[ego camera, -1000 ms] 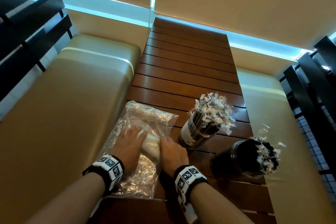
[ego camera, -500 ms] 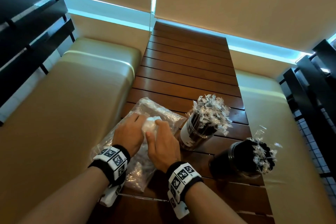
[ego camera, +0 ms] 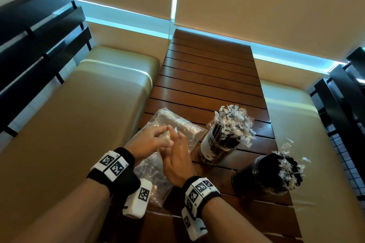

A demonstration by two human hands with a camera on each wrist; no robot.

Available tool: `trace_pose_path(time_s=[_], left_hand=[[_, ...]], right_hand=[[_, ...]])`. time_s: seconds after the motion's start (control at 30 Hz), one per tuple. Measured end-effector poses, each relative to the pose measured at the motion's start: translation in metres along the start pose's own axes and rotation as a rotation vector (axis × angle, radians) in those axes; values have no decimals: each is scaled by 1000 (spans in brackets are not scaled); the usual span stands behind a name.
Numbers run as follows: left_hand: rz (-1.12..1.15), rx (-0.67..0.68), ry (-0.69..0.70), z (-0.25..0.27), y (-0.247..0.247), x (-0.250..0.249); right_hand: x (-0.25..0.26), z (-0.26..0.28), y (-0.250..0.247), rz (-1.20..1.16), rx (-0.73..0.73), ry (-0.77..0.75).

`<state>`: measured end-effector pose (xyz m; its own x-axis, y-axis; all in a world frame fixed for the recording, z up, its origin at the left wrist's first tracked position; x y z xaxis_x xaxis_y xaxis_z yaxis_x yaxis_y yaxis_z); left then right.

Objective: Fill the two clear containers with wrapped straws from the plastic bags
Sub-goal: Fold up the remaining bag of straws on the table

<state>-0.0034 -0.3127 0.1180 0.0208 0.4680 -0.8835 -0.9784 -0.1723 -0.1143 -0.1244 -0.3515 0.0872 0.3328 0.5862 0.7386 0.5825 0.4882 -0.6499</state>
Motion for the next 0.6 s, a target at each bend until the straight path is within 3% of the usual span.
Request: trace_pose_path(time_s=[0.13,0.3,0.4,0.5,0.6], left_hand=[[42,-143,41,-3,-4,4],[204,-112,75,1,0,4],[179,-245,61,-5,-9,18],[-92,-363,-32,-15,-25,46],[-646,-423,-250,-18,-24,79]], right_hand=[[1,-6,-7,-163,-18,92],[-2,-6,-24,-417,40,299],[-5,-7,-24,-285,-4,352],[-13,-1,-18,-65,27,372],[-27,10,-1,20,85,378]])
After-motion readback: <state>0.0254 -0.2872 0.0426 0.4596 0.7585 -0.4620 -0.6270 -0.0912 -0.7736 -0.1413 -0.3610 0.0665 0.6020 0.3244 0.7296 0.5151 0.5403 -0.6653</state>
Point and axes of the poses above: each hand's wrist, its own z-axis away from the middle knuckle, its own y-axis out of the palm, x = y × z, the point moved 4 cm from there along -z, towards the middle knuckle, and after that the axes turned 7 degrees about -y, right-handed, at the moved point
